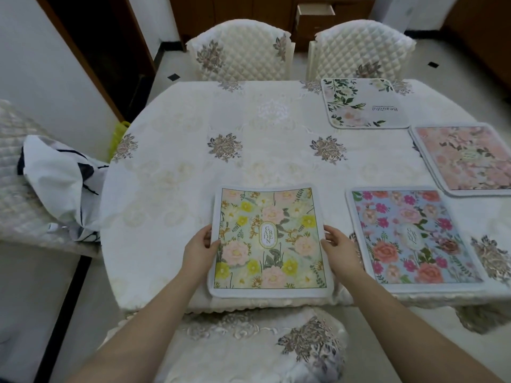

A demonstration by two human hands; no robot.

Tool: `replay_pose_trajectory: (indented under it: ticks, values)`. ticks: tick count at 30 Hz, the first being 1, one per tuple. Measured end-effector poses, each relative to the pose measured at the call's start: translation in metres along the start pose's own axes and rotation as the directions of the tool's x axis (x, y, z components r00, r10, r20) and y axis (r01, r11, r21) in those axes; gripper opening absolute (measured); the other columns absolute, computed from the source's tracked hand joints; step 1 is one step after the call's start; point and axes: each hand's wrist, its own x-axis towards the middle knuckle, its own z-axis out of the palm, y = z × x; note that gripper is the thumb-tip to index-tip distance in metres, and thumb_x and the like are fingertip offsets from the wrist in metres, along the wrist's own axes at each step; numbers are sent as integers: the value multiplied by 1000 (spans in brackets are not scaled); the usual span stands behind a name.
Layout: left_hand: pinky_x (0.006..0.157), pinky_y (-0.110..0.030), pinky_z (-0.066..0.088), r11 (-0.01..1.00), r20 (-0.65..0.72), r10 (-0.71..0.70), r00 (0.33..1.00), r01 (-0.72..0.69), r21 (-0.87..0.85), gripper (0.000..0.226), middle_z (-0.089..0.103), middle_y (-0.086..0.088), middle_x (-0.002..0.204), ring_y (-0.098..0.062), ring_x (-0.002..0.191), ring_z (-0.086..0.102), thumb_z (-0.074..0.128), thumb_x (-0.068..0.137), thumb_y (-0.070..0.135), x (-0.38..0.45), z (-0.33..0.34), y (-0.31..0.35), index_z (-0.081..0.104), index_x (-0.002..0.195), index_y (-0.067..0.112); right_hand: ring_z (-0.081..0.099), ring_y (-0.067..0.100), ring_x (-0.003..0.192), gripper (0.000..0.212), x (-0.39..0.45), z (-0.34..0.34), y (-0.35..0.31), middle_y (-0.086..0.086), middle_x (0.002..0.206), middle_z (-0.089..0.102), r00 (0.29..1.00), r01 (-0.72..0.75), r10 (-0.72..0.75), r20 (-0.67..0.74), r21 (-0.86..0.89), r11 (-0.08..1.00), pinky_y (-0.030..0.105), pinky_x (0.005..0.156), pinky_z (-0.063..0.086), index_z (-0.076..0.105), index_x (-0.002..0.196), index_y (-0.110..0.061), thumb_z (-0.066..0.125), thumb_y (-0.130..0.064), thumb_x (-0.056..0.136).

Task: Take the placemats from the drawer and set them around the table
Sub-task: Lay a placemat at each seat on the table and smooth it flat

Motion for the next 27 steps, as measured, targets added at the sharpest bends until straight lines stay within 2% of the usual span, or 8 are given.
replay_pose_trajectory:
  ticks: [5,8,11,14,18,21,24,27]
  values:
    - [69,-9,45,1000,-22,0,1000,1,17,44,68,14,102,6,89,62,63,94,9,1,1,-2,56,135,24,62,25,110,40,6,2,4,9,122,64,999,47,-47,-1,-71,996,44,98,50,52,138,-14,51,-7,99]
    - [72,-6,43,997,-51,38,998,-34,71,48,65,7,110,-4,95,63,60,92,3,-4,5,0,53,137,21,58,20,111,44,5,3,7,9,128,61,993,97,-105,-46,-148,984,33,94,47,48,141,-13,51,-5,98]
    - [98,-26,40,975,-146,93,985,-60,212,49,53,-9,130,-24,117,52,58,93,8,-11,12,-2,50,141,13,50,20,126,48,6,3,8,7,139,52,980,159,-178,-92,-182,970,40,104,44,43,145,-13,48,-5,98]
    - [107,-43,36,925,-181,220,959,-146,352,48,52,-11,138,-29,128,46,60,93,12,-11,18,1,51,140,11,43,18,133,47,15,7,0,3,144,49,965,229,-254,-64,-260,938,43,111,38,41,146,-15,47,-11,99]
    - [114,-45,33,842,-73,385,920,-318,436,45,51,-10,145,-29,136,44,55,95,15,8,29,20,52,140,7,33,17,141,49,31,32,-17,1,151,43,935,353,-342,96,-365,861,34,117,27,34,151,-16,42,-20,103]
    - [122,-44,21,724,86,482,872,-451,522,48,41,-8,155,-26,147,30,48,100,21,31,42,37,46,146,10,25,17,146,52,43,62,-31,1,156,36,892,451,-395,219,-429,783,26,117,15,28,154,-17,39,-20,104]
    - [124,-38,8,627,208,523,827,-538,563,51,31,-3,161,-19,152,19,41,102,23,57,56,53,37,152,13,17,17,150,53,57,92,-45,3,161,27,835,549,-463,297,-494,674,27,121,10,23,155,-14,35,-20,104]
    - [123,-38,8,502,298,552,778,-596,627,51,32,-5,161,-22,151,21,42,102,21,79,66,63,37,152,11,8,17,152,54,73,114,-53,3,164,18,819,569,-471,328,-579,585,29,123,5,19,156,-11,31,-23,105]
